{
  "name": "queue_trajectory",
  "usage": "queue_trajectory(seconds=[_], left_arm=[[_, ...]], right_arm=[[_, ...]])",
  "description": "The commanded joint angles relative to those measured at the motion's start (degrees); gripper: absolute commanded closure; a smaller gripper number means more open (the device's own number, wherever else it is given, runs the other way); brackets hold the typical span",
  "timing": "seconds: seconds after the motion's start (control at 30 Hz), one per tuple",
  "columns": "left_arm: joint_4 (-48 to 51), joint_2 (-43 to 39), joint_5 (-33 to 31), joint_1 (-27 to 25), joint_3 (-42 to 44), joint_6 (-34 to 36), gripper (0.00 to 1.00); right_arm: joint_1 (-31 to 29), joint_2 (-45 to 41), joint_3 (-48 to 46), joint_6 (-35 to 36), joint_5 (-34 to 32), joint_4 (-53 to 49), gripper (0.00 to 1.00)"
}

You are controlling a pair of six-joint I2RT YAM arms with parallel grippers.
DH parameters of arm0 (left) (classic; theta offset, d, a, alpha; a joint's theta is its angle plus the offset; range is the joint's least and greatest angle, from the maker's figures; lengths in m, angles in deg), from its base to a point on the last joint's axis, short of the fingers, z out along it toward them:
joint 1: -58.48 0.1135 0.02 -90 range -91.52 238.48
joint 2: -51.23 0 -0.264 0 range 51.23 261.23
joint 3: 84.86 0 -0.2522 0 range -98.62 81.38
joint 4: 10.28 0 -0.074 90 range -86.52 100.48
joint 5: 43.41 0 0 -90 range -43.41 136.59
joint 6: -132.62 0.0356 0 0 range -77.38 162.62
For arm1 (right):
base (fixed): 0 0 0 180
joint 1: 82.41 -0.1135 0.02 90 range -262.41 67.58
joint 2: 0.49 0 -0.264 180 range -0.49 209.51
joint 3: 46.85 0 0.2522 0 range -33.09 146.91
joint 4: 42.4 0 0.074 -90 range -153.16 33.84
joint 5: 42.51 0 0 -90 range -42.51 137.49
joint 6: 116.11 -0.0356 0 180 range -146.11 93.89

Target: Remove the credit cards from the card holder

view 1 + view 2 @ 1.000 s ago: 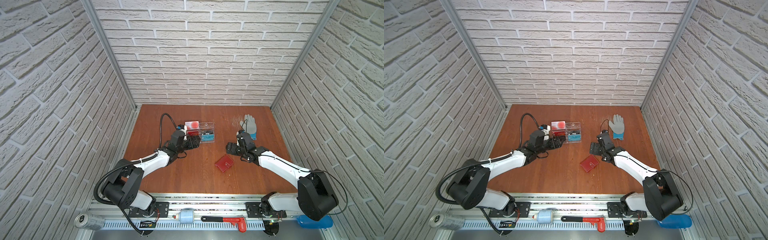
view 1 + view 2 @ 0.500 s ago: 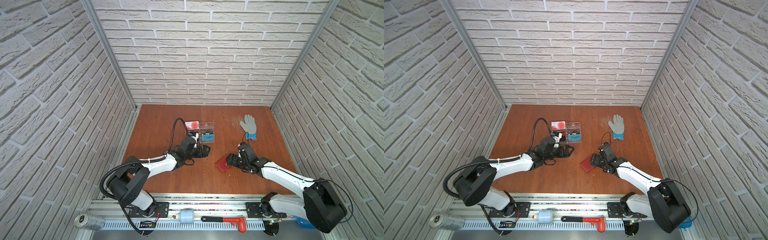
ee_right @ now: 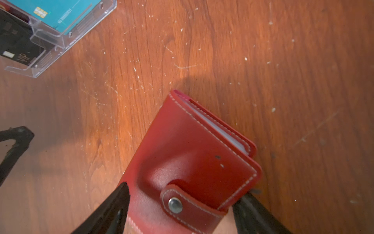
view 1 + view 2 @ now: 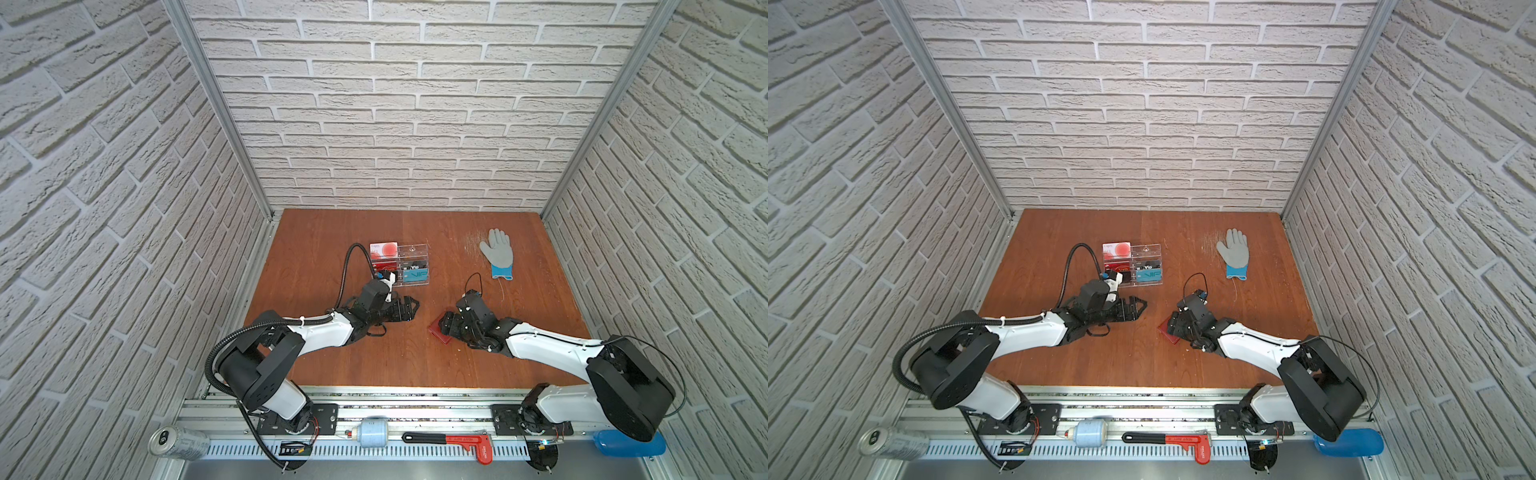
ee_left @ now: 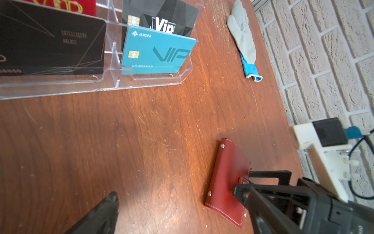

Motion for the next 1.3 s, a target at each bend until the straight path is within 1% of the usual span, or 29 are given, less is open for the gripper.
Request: queue_trajectory(seconds=[0.0, 0.03, 0.17, 0.3, 0.4, 0.47, 0.53, 0.63, 0.8, 0.9, 1.0, 1.17, 1.27], left_arm=[[-2.3, -1.2, 0.0, -0.2, 0.9, 0.0, 0.02], [-2.1, -1.5, -0.3, -0.2, 0.9, 0.1, 0.02], [-1.2, -2.8, -0.9, 0.5, 1.8, 0.2, 0.02], [-0.8, -4.1, -0.9, 1.5, 2.8, 0.2, 0.02], [0.1, -5.2, -0.5, 2.3, 3.2, 0.3, 0.02], [0.7, -6.1, -0.3, 3.0, 3.5, 0.3, 0.02], [1.3, -7.4, -0.3, 3.3, 4.1, 0.5, 0.02], [2.0, -9.7, -0.7, 3.5, 5.1, 0.5, 0.02], [-1.3, -9.3, 1.0, 3.4, 6.9, -1.8, 0.02], [-6.0, -6.3, 3.2, 3.1, 7.2, -4.8, 0.02], [-11.9, -1.6, 5.6, 2.3, 6.9, -9.2, 0.02], [-22.1, 6.2, 8.7, 1.2, 6.0, -16.6, 0.02], [-22.7, 8.6, 8.5, -0.2, 4.7, -18.3, 0.02]], right_arm=[[-1.0, 4.1, 2.5, -4.2, -2.9, 4.2, 0.23], [-1.0, 5.6, 3.2, -4.7, -2.8, 4.9, 0.26], [-1.0, 13.0, 6.8, -6.3, -1.7, 8.1, 0.28], [-1.0, 20.2, 11.7, -7.4, -0.1, 10.3, 0.36], [-0.9, 24.5, 16.5, -6.8, 0.7, 9.7, 0.36], [-0.9, 25.9, 19.5, -5.4, 0.9, 7.9, 0.36], [-0.8, 25.5, 20.8, -3.7, 0.9, 6.5, 0.36], [-0.8, 22.2, 20.6, 0.0, 0.4, 3.3, 0.35], [-0.9, 13.0, 16.8, 6.5, -2.0, -3.9, 0.32], [-1.0, 9.3, 15.0, 9.9, -3.6, -8.3, 0.30], [-1.0, 6.6, 13.1, 12.5, -3.9, -10.2, 0.29], [-1.0, 5.5, 12.7, 16.8, -0.4, -11.4, 0.29], [-1.0, 5.2, 12.2, 19.1, 1.5, -10.4, 0.29]])
